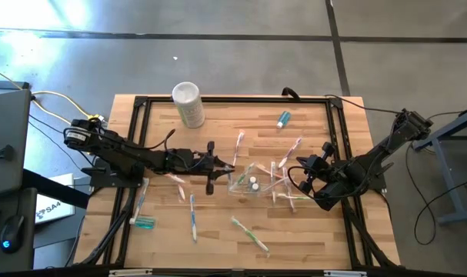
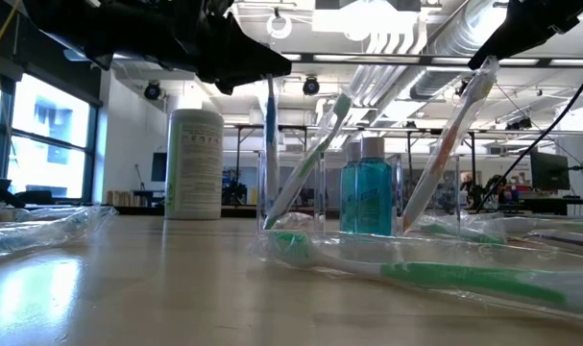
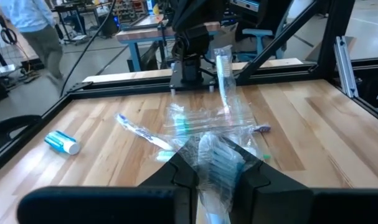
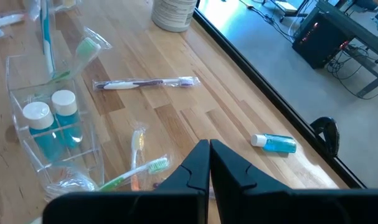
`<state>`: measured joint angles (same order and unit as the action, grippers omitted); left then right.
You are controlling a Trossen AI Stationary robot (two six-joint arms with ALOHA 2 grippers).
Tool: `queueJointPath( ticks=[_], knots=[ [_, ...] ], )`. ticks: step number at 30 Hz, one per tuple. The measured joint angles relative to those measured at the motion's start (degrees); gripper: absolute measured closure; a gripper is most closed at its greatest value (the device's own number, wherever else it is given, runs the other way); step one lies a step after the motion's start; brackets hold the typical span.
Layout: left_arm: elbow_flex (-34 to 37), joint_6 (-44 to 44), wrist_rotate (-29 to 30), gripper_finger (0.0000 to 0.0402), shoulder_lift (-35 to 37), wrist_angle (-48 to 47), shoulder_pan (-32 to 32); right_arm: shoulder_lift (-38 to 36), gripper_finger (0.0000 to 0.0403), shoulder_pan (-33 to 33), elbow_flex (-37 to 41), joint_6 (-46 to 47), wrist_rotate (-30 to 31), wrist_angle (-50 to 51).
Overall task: Pick & Place toothbrushing station
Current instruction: Put the blue toothbrush into the left section of the transparent organizer, then put the green toothbrush into the right section of the transparent organizer
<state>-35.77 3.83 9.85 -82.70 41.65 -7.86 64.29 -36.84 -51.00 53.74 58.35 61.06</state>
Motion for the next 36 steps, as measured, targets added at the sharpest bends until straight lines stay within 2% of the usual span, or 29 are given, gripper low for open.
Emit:
queueJointPath(
  ticks=[8, 21, 25, 31, 36],
  knots=[
    [0.00, -1.06, -1.20, 0.0344, 0.00, -0.51, 0.00, 0.00, 0.0398, 0.00, 0.00, -0.01, 0.04, 0.00],
    [-0.07, -1.13, -1.55, 0.0213, 0.02, 2.32, -0.02, 0.00, 0.0398, 0.00, 0.00, -0.01, 0.04, 0.00],
    [-1.12, -1.13, -1.38, 0.0186, 0.02, 2.95, -0.02, 0.00, 0.0399, 0.00, 0.00, -0.01, 0.04, 0.02],
    [-2.91, -0.13, -1.33, 0.0174, 0.02, 2.74, -0.02, 0.00, 0.0398, -0.02, 0.00, -0.01, -0.47, 2.05],
    [-2.93, 0.88, -1.28, 0.0174, 0.04, 2.32, -0.02, -0.33, 0.0398, -0.02, 0.00, 3.28, -6.21, 7.28]
  ],
)
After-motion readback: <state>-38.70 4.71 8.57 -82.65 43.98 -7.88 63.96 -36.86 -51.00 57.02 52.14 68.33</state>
